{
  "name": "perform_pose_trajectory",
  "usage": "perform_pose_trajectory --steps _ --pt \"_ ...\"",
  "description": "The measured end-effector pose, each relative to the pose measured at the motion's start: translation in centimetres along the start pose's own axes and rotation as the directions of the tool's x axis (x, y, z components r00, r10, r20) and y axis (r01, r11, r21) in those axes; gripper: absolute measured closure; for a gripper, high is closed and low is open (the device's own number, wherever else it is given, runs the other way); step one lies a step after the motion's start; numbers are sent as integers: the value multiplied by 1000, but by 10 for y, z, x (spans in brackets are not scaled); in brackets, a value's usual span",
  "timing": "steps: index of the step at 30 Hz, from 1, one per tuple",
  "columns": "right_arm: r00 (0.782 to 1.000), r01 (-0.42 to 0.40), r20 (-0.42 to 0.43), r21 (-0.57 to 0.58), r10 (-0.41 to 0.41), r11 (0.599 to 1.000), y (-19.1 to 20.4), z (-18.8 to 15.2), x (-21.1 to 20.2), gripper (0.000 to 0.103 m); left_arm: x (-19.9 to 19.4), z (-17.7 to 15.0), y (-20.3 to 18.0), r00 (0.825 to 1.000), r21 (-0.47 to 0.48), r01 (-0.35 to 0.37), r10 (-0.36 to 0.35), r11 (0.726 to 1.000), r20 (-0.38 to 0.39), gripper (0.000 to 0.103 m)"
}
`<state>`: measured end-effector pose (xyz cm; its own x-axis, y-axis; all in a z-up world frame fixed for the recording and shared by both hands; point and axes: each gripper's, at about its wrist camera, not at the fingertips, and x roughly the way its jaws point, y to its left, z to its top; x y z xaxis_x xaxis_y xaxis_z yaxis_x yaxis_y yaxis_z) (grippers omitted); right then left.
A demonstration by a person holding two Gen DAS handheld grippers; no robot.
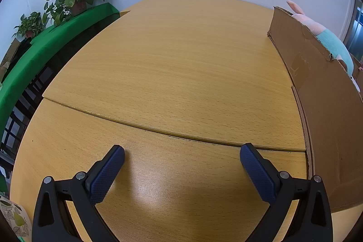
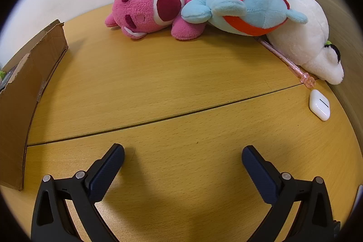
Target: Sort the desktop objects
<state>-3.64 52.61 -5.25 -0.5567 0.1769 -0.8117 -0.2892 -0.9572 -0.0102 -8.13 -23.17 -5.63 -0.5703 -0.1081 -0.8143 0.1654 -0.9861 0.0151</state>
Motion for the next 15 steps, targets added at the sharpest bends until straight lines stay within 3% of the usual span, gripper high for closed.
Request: perform_pose_trajectory --steps 15 --pt "1000 -1 2 -2 1 1000 0 -1 0 0 0 -1 2 1000 3 4 -4 1000 2 0"
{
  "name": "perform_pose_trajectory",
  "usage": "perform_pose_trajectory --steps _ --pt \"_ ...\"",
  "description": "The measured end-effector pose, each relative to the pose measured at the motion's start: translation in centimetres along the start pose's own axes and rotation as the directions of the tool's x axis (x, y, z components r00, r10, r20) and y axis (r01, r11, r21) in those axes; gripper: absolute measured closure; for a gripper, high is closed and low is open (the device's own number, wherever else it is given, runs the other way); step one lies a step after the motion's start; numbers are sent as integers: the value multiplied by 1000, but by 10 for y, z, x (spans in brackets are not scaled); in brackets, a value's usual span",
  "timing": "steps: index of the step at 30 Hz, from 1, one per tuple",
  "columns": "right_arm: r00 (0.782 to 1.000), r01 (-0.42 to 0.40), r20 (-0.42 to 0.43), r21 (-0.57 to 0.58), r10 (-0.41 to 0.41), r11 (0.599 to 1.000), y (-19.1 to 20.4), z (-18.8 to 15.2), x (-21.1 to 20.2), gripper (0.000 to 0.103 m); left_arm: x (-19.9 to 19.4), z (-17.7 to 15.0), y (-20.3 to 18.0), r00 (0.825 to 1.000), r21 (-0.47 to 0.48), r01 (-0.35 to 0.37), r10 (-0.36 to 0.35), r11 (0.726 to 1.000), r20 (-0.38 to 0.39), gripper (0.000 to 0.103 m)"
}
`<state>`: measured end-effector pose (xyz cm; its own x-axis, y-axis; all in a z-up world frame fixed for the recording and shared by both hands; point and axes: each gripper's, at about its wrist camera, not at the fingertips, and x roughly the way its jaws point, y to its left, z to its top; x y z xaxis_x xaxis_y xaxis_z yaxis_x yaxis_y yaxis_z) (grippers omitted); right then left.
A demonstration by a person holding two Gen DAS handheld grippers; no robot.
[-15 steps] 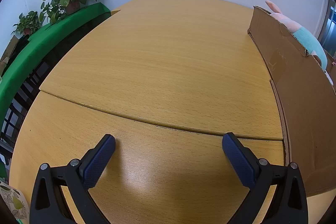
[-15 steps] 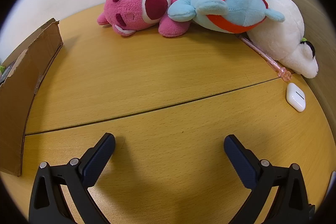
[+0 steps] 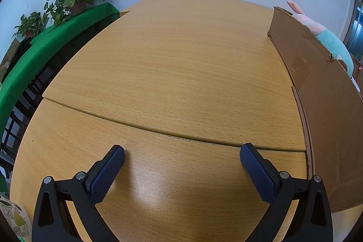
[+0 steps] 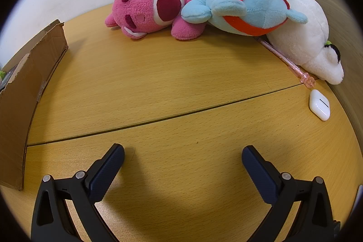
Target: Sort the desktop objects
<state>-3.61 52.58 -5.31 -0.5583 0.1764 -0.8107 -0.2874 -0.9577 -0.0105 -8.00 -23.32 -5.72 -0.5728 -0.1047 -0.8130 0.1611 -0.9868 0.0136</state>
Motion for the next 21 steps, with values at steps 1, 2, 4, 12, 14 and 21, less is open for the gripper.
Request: perform_pose_trajectory --steps 1,2,4,12,14,21 --pt "1000 0 0 0 0 1000 0 0 0 0 0 0 0 1000 0 0 0 1000 0 0" --pt "1000 0 0 0 0 1000 0 0 0 0 0 0 0 1000 0 0 0 1000 0 0" --pt "1000 0 0 0 0 1000 0 0 0 0 0 0 0 1000 1 1 -1 1000 0 0" --pt "1000 0 1 -1 0 1000 0 0 0 0 0 0 1 1000 1 2 -2 1000 1 0" --pt "1000 0 0 -1 0 1000 0 0 -1 0 0 0 1 1000 1 2 -2 1000 1 0" --pt "1000 -1 0 -2 1 1000 0 1 -2 0 0 0 1 1000 2 2 -2 1000 1 0"
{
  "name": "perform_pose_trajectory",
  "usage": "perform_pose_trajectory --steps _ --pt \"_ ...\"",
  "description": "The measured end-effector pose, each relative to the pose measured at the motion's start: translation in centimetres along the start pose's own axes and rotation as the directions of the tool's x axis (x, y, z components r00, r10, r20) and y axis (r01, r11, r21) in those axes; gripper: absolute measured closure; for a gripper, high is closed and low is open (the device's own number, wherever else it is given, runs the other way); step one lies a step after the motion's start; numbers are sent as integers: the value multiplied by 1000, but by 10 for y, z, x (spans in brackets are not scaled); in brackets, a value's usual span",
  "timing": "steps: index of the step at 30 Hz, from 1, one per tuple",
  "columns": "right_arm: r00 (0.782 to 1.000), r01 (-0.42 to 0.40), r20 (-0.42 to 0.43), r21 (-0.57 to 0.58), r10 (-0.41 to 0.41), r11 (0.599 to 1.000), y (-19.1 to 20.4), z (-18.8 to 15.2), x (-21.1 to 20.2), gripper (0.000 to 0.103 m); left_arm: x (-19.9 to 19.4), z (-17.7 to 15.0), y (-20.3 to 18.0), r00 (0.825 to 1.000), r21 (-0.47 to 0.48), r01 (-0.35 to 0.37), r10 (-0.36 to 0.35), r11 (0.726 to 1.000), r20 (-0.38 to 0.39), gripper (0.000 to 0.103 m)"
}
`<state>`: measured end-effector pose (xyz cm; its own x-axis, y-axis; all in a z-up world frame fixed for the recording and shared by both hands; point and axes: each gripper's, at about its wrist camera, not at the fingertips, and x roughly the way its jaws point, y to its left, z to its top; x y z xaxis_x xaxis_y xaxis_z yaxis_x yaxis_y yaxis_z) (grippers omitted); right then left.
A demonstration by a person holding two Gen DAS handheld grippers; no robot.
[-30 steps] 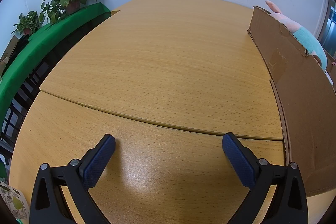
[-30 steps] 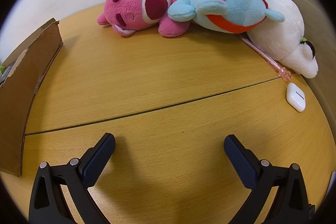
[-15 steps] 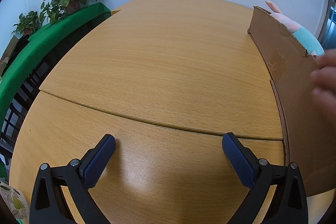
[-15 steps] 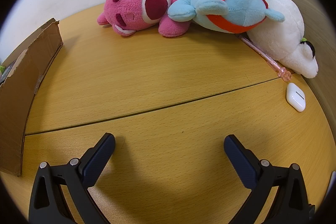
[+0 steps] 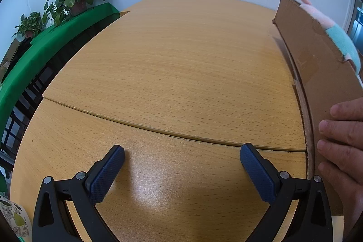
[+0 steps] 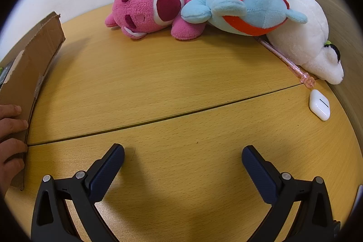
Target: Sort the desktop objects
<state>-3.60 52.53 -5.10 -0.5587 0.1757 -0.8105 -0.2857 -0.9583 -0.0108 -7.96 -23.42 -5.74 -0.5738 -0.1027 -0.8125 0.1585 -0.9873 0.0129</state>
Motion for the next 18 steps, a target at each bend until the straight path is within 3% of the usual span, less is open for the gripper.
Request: perform_pose_trajectory --steps 18 --pt "1000 -1 1 -1 1 1000 1 0 -1 0 0 0 1 1000 1 1 -1 1000 1 0"
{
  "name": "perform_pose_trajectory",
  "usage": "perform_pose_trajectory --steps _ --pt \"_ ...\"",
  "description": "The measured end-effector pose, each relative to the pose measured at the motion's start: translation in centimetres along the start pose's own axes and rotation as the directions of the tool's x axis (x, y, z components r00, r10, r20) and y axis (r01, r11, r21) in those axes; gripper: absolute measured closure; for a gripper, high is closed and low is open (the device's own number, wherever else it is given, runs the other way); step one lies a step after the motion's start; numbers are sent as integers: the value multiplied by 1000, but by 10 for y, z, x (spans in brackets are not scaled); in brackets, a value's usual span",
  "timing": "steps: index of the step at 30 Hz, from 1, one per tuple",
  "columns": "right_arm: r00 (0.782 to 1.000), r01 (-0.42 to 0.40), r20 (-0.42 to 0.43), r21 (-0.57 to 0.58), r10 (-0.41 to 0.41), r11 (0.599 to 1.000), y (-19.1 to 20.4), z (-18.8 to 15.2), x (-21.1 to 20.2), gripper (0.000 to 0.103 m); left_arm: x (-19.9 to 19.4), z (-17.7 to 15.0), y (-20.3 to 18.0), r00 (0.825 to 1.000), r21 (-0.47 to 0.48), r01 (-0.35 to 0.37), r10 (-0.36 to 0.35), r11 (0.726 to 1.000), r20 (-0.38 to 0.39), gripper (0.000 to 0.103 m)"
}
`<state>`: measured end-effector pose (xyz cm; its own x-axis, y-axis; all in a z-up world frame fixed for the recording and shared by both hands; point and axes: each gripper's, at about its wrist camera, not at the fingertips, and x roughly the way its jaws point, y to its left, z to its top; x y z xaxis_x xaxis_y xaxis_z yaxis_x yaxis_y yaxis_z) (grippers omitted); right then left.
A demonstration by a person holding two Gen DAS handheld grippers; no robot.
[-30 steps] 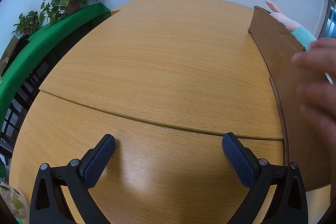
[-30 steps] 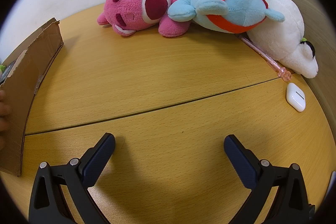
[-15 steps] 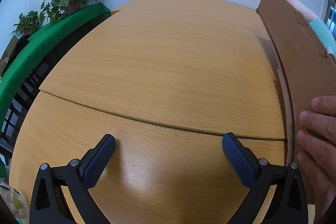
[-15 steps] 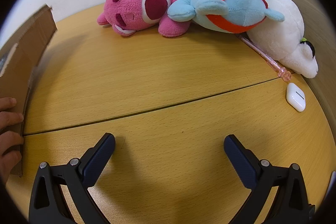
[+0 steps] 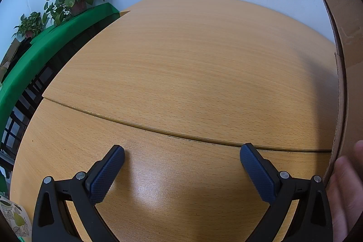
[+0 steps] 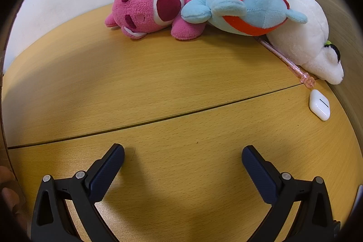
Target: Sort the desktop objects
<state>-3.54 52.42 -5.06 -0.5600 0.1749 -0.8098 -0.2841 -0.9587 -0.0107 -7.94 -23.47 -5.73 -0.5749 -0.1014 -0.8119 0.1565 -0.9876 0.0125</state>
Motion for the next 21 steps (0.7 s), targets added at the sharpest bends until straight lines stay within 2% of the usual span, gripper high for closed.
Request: perform_pose_trajectory --steps 21 --pt "1000 -1 2 -1 1 1000 2 -1 -1 0 0 2 -1 1000 1 1 -1 1000 -2 0"
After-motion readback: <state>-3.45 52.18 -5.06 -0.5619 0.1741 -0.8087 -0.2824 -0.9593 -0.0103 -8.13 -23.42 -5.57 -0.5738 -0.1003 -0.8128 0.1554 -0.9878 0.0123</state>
